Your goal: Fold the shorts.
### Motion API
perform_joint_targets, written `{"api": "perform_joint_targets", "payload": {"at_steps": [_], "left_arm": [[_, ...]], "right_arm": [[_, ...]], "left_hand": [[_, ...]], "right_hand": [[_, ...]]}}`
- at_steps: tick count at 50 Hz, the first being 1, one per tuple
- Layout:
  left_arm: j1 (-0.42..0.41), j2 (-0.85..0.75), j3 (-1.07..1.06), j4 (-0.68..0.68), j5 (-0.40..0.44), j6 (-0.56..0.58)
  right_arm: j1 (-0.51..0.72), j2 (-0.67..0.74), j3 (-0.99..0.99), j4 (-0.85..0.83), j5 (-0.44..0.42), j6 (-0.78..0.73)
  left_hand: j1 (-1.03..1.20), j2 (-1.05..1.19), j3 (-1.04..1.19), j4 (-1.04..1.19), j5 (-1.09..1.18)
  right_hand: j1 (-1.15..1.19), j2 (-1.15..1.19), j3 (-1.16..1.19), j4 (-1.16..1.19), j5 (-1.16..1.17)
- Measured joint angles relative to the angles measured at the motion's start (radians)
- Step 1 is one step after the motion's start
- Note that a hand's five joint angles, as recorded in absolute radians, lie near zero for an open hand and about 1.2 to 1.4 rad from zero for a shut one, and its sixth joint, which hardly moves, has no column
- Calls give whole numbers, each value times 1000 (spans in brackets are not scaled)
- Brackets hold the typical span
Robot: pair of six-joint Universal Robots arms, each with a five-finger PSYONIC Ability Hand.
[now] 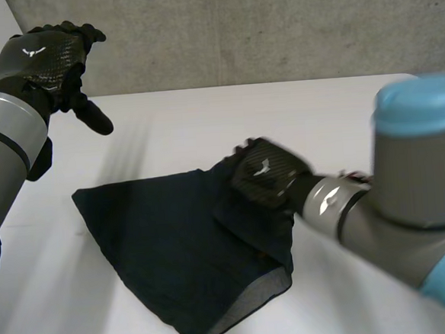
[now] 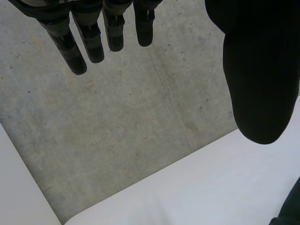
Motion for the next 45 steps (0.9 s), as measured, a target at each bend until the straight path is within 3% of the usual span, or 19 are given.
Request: {"api": "perform_joint_targets", "payload": {"at_steps": [2, 3, 7, 9, 11, 12, 13, 19, 27, 32, 33, 34, 35, 37, 38, 39, 43, 45], "left_arm": [[0, -1, -4, 5, -1, 0], [-1, -2, -14, 16, -2, 2], [-2, -4, -24, 23, -1, 3], [-2, -5, -27, 26, -1, 4], [-2, -5, -28, 27, -1, 4], [-2, -7, -30, 33, -1, 5], [-2, -7, -30, 36, -1, 5], [-3, -10, -31, 50, -1, 6], [-3, -12, -31, 61, -2, 7], [-4, -14, -31, 61, -1, 8], [-4, -15, -31, 62, 0, 8], [-4, -15, -31, 62, 0, 8], [-5, -18, -32, 62, 1, 9], [-5, -18, -32, 62, 1, 9], [-5, -23, -33, 64, 2, 9], [-7, -42, -35, 66, 4, 11], [-8, -62, -37, 67, 6, 11], [-9, -99, -38, 74, 8, 14]], "right_arm": [[8, 8, 8, -26, -3, -6], [44, 57, 52, -188, -8, -28], [60, 133, 79, -375, 18, -34], [61, 167, 81, -437, 37, -46], [60, 182, 80, -462, 47, -53], [52, 208, 67, -497, 69, -72], [45, 214, 60, -505, 77, -77], [-18, 224, 14, -516, 118, -80], [-285, 226, -137, -495, 279, 40], [-374, 247, -180, -491, 322, 58], [-389, 251, -186, -491, 326, 61], [-389, 251, -186, -491, 326, 61], [-417, 258, -195, -490, 332, 65], [-417, 258, -195, -490, 332, 65], [-436, 263, -197, -488, 332, 71], [-449, 250, -191, -479, 328, 97], [-449, 218, -180, -459, 323, 130], [-435, 137, -160, -387, 307, 175]], "left_hand": [[0, 0, 0, 0, 0], [0, 0, 0, 0, 0], [0, 0, 0, 0, 0], [0, 0, 0, 0, 0], [0, 0, 0, 0, 0], [0, 0, 0, 0, 0], [0, 0, 0, 0, 0], [0, 0, 0, 0, 0], [0, 0, 0, 0, 0], [0, 0, 0, 0, 0], [0, 0, 0, 0, 0], [0, 0, 0, 0, 0], [0, 0, 0, 0, 0], [0, 0, 0, 0, 0], [0, 0, 0, 0, 0], [0, 0, 0, 0, 0], [0, 0, 0, 0, 0], [0, 0, 0, 0, 0]], "right_hand": [[0, 0, 0, 0, 0], [0, 0, 0, 0, 0], [14, 2, 5, 1, 0], [344, 307, 308, 300, 288], [431, 417, 392, 384, 368], [732, 763, 730, 721, 686], [823, 910, 901, 886, 841], [836, 952, 963, 952, 887], [836, 952, 963, 952, 887], [836, 952, 963, 952, 887], [697, 775, 787, 791, 754], [697, 775, 787, 791, 754], [510, 591, 607, 593, 572], [510, 591, 607, 593, 572], [183, 201, 225, 212, 198], [55, -1, 1, -1, 2], [55, -1, -1, -1, 2], [55, -1, -1, -1, 2]]}}
